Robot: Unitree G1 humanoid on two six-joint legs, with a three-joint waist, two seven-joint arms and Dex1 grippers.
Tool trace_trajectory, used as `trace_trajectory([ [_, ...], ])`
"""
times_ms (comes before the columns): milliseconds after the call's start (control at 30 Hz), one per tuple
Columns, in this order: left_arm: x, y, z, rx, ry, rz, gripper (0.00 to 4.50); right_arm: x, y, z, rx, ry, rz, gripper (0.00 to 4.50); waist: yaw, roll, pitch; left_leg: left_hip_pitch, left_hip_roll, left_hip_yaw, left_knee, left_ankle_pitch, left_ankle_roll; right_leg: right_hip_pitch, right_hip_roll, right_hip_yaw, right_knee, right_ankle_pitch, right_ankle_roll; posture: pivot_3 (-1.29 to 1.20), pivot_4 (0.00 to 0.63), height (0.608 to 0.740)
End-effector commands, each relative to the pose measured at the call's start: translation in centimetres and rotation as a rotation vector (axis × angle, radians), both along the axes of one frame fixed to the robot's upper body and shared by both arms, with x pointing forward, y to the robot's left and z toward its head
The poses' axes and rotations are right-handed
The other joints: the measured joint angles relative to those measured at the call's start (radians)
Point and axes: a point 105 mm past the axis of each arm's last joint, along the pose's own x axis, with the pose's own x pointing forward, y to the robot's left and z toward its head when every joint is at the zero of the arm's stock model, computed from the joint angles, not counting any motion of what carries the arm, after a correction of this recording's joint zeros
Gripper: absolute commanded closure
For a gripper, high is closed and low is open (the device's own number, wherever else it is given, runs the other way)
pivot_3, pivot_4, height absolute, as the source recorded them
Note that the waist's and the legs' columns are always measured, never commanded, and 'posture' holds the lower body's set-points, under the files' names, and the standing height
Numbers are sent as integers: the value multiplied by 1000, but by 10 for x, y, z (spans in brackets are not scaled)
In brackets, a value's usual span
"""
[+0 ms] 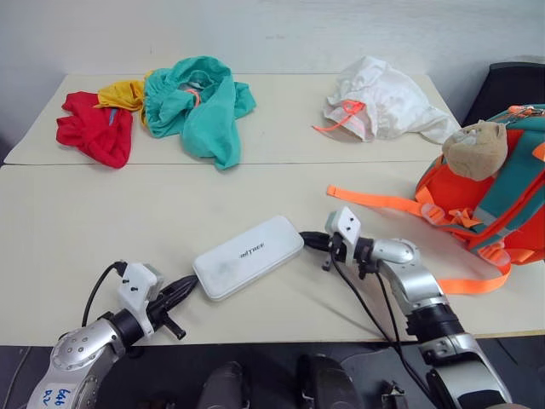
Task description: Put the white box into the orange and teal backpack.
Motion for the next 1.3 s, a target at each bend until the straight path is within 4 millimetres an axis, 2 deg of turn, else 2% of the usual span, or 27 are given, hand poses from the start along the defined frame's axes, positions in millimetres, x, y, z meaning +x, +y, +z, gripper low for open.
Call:
trace_trajectory([
  [33, 7, -4, 3, 25, -20, -31, 4479, -23, 4, -2, -14, 36, 95, 4500, 2, 0, 0, 0, 0, 0, 0, 0, 0, 0, 0, 0, 0, 0, 0, 0, 150, 740],
  [267, 18, -10, 1, 44, -4, -105, 4479, -50, -19, -1, -65, 91, 91, 4500, 5, 1, 0, 0, 0, 0, 0, 0, 0, 0, -1, 0, 0, 0, 0, 0, 150, 740],
  [433, 26, -12, 2, 55, -3, -133, 4479, -56, -31, -4, -96, 113, 29, 4500, 5, 1, 0, 0, 0, 0, 0, 0, -1, 0, -1, 0, 0, 0, 0, 0, 150, 740],
  [533, 28, -6, 2, 65, 19, -138, 4479, -59, -41, -5, -127, 132, 11, 4500, 7, 1, 0, 0, 0, 0, 0, 0, -1, 0, -1, 0, 0, 0, 0, 0, 150, 740],
  [600, 30, 5, 4, 61, 44, -113, 4479, -60, -48, -1, -133, 123, -11, 4500, 9, 1, 0, 0, 0, 0, 0, 0, -1, 0, -1, -1, -1, 0, 0, 0, 150, 740],
  [633, 31, 10, 6, 57, 56, -109, 4106, -59, -51, 1, -134, 117, -22, 4500, 10, 0, 0, 0, 0, 0, 0, 0, -1, 0, -1, -1, -1, 0, 0, 0, 150, 740],
  [667, 31, 15, 8, 52, 60, -109, 3969, -60, -54, 2, -137, 116, -29, 4500, 10, 0, 0, 0, 0, 0, 0, 0, -1, 0, -1, -1, -1, 0, 0, 0, 150, 740],
  [767, 26, 34, 17, -28, 149, -131, 3074, -63, -70, 4, -187, 119, -23, 4500, 11, 0, 0, 0, 0, -1, 0, 0, -1, 0, -1, -1, -1, 0, 0, 0, 150, 740],
  [867, 21, 49, 28, -219, 359, -145, 2115, -64, -74, 5, -214, 110, -8, 4500, 12, 0, 0, 0, 0, -1, -1, 0, -1, -1, 0, -1, -1, 0, 0, 0, 150, 740],
  [933, 14, 56, 22, -297, 666, -80, 1493, -65, -72, 6, -225, 108, 14, 4500, 14, 0, 0, 0, 0, -1, 0, 1, -1, -1, 0, -1, 0, 0, 0, 0, 150, 740],
  [967, 12, 52, 24, -321, 733, -103, 1173, -64, -69, 6, -232, 108, 30, 4500, 14, 0, 0, -1, 0, -2, 0, 1, -2, -1, 0, -2, 0, 0, 0, 0, 150, 740],
  [1100, 36, 34, 30, -444, 809, -104, 1173, -59, -53, 5, -242, 88, 70, 4500, 17, 3, 1, 0, -2, -1, 0, 1, -1, -1, 0, -1, 0, 0, 0, 0, 150, 740],
  [1200, 42, 12, 24, -465, 904, -131, 1173, -53, -43, 5, -244, 70, 88, 4500, 23, 1, 1, -1, 0, -1, 0, 2, -3, -1, 3, -1, 4, 0, 1, 0, 150, 740],
  [1300, 47, -1, 21, -484, 943, -147, 1173, -49, -33, 4, -247, 53, 110, 4500, 24, 1, 1, -1, 0, 0, 1, 3, -3, -1, 6, 1, 4, 0, 1, 0, 150, 740],
])
